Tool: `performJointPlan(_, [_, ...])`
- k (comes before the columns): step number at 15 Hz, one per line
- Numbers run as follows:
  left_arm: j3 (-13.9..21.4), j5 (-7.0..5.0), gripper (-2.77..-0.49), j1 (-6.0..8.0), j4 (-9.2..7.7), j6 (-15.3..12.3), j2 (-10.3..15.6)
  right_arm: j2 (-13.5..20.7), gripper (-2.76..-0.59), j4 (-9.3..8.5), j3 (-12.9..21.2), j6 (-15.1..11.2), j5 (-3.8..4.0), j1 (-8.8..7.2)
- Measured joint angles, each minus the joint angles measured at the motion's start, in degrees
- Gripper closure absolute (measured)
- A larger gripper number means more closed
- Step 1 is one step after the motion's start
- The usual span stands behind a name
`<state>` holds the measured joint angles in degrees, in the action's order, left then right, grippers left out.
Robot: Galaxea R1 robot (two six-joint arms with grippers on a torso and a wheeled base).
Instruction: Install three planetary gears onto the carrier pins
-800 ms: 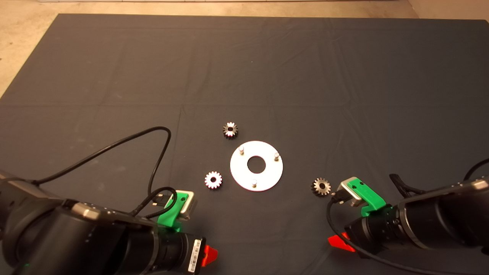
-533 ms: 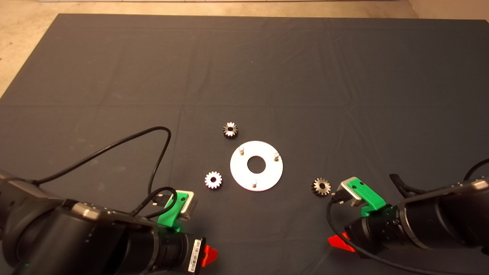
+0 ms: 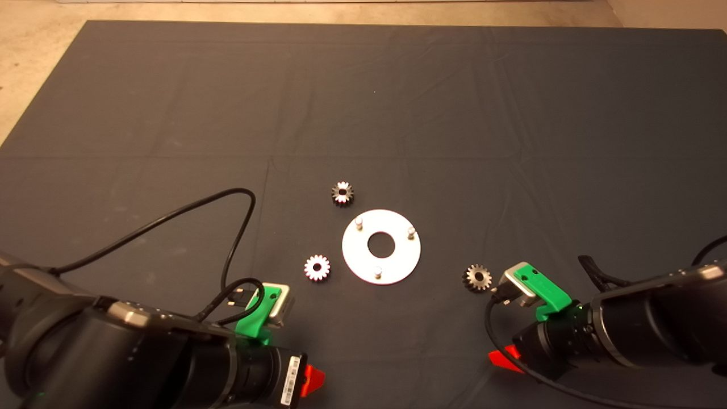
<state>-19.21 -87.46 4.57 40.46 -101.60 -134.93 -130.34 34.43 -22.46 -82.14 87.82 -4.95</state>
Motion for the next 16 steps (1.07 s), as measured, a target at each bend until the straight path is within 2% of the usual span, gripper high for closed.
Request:
performJointPlan(5, [0.0,0.0,-2.22,-0.13,0.09,0.0,-0.7,0.8,-2.05,3.36,-0.8,3.4,0.02,-0.37])
performJointPlan(11, [0.0,0.0,-2.22,-0.13,0.09,0.0,-0.8,1.3,-2.05,5.01,-4.7,7.4,0.02,-0.82])
performJointPlan(14, [0.1,0.0,-2.22,-0.13,0.09,0.0,-0.8,1.3,-2.05,7.9,-6.7,9.5,0.05,-0.83])
performJointPlan(16, [0.0,0.0,-2.22,-0.13,0.09,0.0,-0.8,1.3,-2.05,8.97,-7.5,10.2,0.02,-1.06])
